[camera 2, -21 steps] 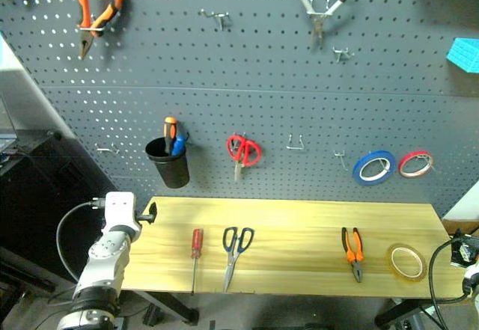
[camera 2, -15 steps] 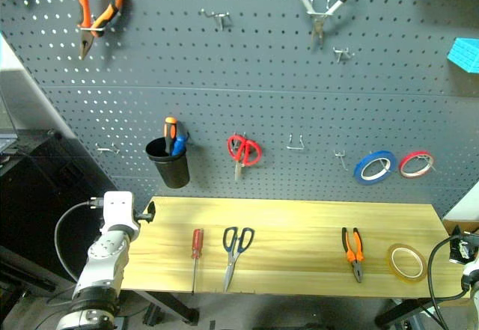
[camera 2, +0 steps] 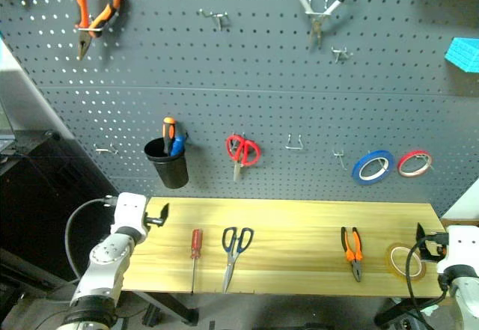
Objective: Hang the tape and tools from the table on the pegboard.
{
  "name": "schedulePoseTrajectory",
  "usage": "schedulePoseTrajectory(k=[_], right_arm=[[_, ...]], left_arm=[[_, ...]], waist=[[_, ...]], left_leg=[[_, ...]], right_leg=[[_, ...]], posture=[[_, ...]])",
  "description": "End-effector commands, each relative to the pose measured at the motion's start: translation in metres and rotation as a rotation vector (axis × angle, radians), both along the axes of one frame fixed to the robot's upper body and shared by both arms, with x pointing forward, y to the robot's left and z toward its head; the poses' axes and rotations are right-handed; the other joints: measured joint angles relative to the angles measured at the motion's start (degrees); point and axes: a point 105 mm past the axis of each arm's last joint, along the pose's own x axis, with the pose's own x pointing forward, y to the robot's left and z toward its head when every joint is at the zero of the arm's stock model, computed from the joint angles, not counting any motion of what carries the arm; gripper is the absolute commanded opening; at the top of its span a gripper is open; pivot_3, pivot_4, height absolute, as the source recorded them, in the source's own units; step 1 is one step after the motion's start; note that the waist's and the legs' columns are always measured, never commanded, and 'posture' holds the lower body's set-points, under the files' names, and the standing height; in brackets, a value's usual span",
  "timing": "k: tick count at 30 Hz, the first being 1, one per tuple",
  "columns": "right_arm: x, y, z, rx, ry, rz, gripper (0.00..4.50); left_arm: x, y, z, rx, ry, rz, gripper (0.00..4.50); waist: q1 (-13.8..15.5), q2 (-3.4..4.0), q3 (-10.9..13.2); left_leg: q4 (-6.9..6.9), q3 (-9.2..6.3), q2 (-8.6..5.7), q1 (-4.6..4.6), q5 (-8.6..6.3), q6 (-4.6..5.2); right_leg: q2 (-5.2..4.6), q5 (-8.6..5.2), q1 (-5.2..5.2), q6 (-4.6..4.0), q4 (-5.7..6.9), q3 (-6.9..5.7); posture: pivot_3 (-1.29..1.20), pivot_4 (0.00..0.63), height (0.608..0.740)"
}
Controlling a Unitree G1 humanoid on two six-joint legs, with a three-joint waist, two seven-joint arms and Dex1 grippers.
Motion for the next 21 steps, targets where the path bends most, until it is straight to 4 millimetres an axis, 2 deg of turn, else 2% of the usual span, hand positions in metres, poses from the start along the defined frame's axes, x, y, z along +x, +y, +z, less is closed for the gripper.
schedulePoseTrajectory(k=[1,4,7,14,17,19,21], right_arm=[[0.01,0.029,0.013,0.006,0.002,0.079,4.5],[0.007,0.045,0.009,0.069,0.082,0.106,4.5],[0.004,0.059,0.006,0.105,0.162,0.146,4.5],[0.017,0.034,-0.01,0.149,0.349,0.093,4.5],[0.026,0.024,-0.012,0.201,0.378,0.063,4.5],[0.03,0.015,-0.019,0.21,0.42,0.047,4.5],[0.036,0.007,-0.029,0.227,0.459,0.037,4.5]], left_arm=[[-0.005,-0.051,0.012,-0.041,0.023,-0.261,4.44],[-0.016,-0.084,0.016,-0.074,0.08,-0.432,4.44],[-0.025,-0.115,0.032,-0.073,0.091,-0.622,4.44],[-0.044,-0.183,0.056,0.044,0.1,-0.992,4.44],[-0.043,-0.196,0.066,0.08,0.058,-1.034,4.44],[-0.037,-0.207,0.075,0.032,0.029,-1.008,4.44],[-0.041,-0.221,0.081,0.011,0.015,-1.058,4.44]], waist=[[-0.1,0.14,0.6],[-0.2,0.33,1.8],[-0.5,0.27,3.7],[-2.5,0.11,7.6],[-3.3,0.02,8.9],[-3.4,-0.04,9.3],[-3.4,-0.08,10.0]], left_leg=[[0.0,0.0,0.12,0.01,0.0,0.01],[0.03,0.07,0.27,0.01,0.0,0.02],[0.04,0.05,0.41,-0.01,0.01,0.03],[0.04,0.12,0.43,-0.2,0.01,0.04],[0.04,0.11,0.46,-0.34,-0.05,0.14],[0.08,0.09,0.51,-0.92,-0.05,0.13],[0.11,0.13,0.51,-1.12,-0.04,0.13]], right_leg=[[-0.02,0.0,0.01,0.0,0.0,0.01],[-0.01,-0.01,0.06,0.0,0.0,0.01],[0.04,-0.03,0.08,-0.03,-0.01,-0.13],[0.03,-0.02,-0.11,-0.04,-0.08,-0.12],[-0.02,-0.01,-0.19,-0.04,-0.09,-0.12],[-0.02,0.02,-0.81,-0.06,-0.01,-0.1],[-0.08,0.03,-1.05,-0.06,0.05,-0.1]], posture=[[0.03,0.072,0.74],[0.0,0.115,0.74],[-0.02,0.161,0.74],[-0.05,0.229,0.74],[-0.05,0.248,0.74],[-0.05,0.265,0.74],[-0.04,0.27,0.74]])
